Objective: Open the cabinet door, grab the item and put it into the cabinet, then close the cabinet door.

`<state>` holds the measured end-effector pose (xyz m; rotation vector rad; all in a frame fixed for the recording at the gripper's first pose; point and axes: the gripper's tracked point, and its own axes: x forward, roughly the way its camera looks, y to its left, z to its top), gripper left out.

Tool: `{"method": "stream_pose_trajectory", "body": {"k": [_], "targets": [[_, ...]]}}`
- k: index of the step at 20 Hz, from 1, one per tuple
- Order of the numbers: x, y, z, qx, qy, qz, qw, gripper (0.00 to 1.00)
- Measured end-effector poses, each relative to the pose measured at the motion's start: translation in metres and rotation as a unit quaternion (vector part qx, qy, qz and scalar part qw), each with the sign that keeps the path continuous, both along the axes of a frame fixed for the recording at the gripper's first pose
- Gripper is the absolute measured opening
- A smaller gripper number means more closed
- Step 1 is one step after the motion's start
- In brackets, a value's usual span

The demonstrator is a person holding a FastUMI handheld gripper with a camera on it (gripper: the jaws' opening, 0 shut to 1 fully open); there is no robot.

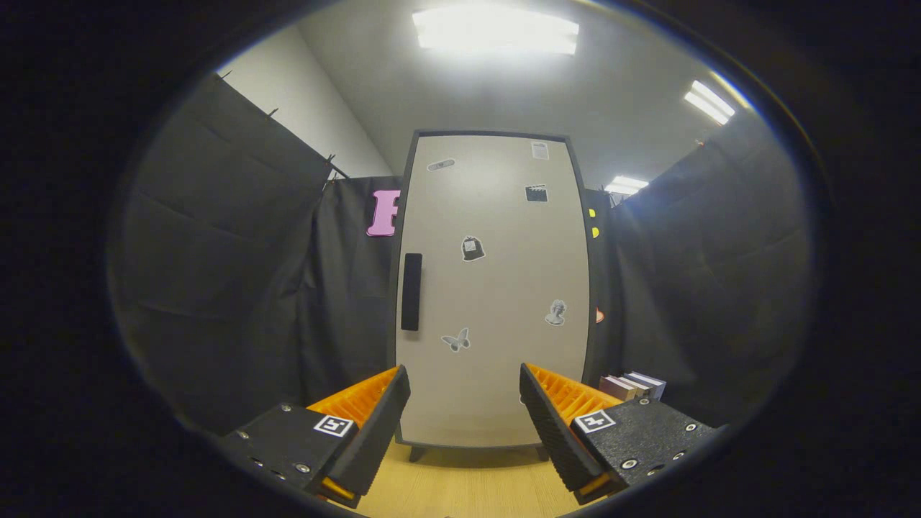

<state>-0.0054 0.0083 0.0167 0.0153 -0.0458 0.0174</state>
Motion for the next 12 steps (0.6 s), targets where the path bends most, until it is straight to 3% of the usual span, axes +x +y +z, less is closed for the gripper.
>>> {"method": "stream_pose_trajectory", "body": {"k": [7,12], "targets": [[-0.002,0.007,0.022,0.004,-0.011,-0.008,1.000,0.95],[0.019,0.022,0.043,0.008,0.001,-0.013,1.000,0.95]]}}
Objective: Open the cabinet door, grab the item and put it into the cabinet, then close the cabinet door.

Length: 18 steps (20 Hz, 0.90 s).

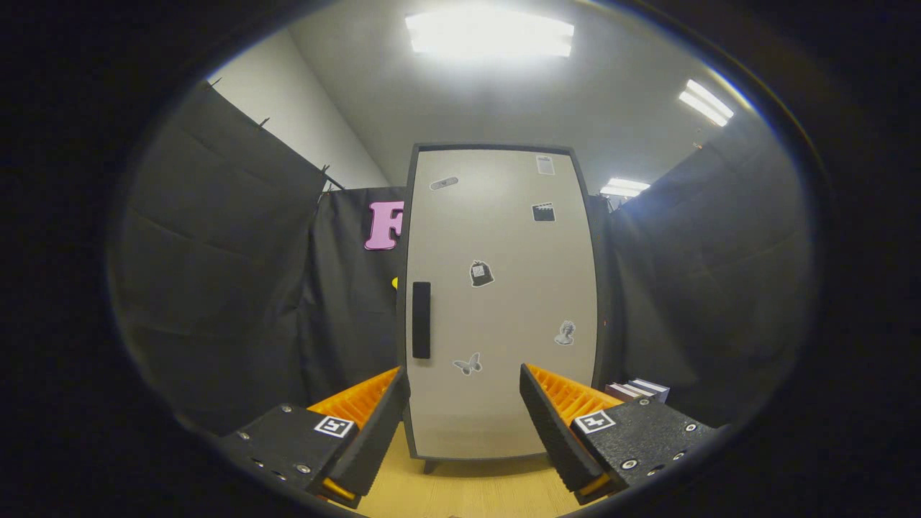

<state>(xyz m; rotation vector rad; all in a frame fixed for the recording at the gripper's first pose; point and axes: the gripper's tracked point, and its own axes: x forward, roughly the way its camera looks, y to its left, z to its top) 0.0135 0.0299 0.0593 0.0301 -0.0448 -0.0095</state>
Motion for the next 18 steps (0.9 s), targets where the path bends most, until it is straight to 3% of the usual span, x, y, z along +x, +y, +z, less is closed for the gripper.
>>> {"method": "stream_pose_trajectory", "body": {"k": [7,18], "targets": [[0.058,0.033,0.015,-0.010,0.022,0.003,1.000,0.95],[0.162,0.049,0.022,0.024,0.049,0.006,0.998,0.95]]}}
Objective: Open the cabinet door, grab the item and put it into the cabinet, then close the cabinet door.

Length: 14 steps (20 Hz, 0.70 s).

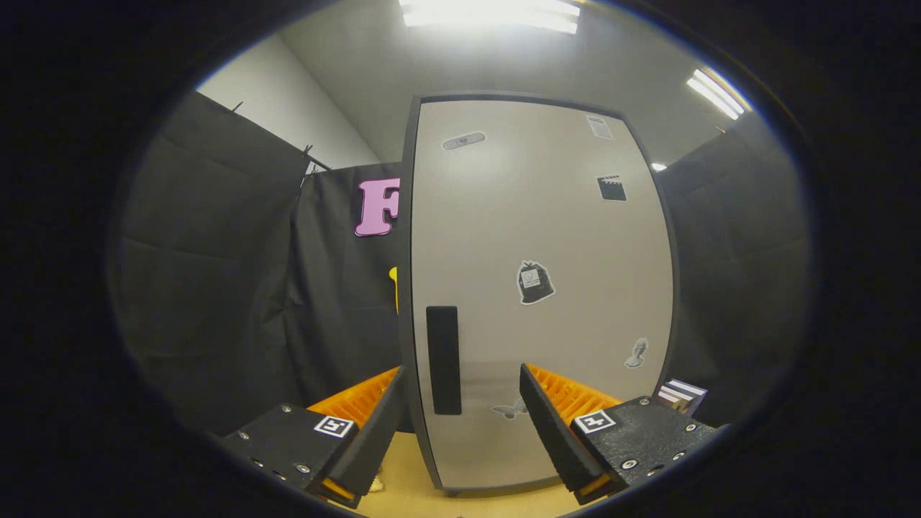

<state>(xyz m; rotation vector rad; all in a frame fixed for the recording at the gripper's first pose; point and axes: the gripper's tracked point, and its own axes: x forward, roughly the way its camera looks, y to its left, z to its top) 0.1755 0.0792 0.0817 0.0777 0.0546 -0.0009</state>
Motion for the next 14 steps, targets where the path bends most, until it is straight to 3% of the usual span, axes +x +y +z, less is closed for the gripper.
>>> {"method": "stream_pose_trajectory", "body": {"k": [7,11,14], "targets": [[0.050,0.015,-0.016,0.011,0.017,0.011,1.000,0.95],[0.066,0.012,-0.023,-0.012,0.032,-0.003,0.999,0.78],[0.076,0.014,-0.027,-0.017,0.039,-0.006,0.999,0.54]]}}
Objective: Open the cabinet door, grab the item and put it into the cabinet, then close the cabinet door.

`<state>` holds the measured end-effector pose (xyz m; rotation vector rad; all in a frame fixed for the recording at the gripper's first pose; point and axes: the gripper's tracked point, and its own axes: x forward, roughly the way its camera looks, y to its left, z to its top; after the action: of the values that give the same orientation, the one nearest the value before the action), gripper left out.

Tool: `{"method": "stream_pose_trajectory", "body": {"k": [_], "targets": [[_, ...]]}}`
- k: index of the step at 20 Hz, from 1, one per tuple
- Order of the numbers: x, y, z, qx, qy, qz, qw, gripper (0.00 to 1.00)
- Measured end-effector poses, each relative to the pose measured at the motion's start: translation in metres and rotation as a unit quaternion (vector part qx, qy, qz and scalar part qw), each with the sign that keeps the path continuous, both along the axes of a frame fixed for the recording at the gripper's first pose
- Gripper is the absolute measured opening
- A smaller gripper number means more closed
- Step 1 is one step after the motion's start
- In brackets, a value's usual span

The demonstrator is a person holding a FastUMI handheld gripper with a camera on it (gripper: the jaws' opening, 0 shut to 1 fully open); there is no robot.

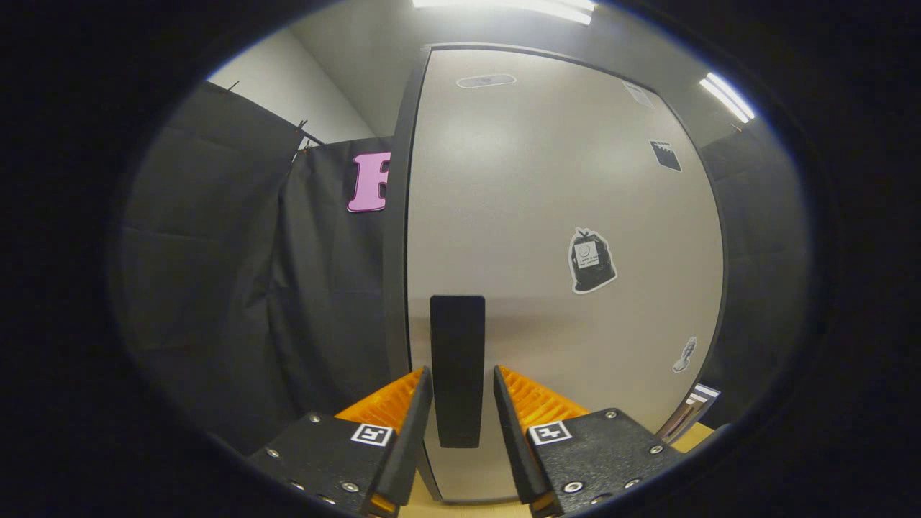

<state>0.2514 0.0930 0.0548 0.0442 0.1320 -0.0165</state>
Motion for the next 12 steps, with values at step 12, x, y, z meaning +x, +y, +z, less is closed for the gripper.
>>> {"method": "stream_pose_trajectory", "body": {"k": [12], "targets": [[-0.005,-0.001,0.002,0.016,-0.003,-0.008,1.000,0.21]]}}
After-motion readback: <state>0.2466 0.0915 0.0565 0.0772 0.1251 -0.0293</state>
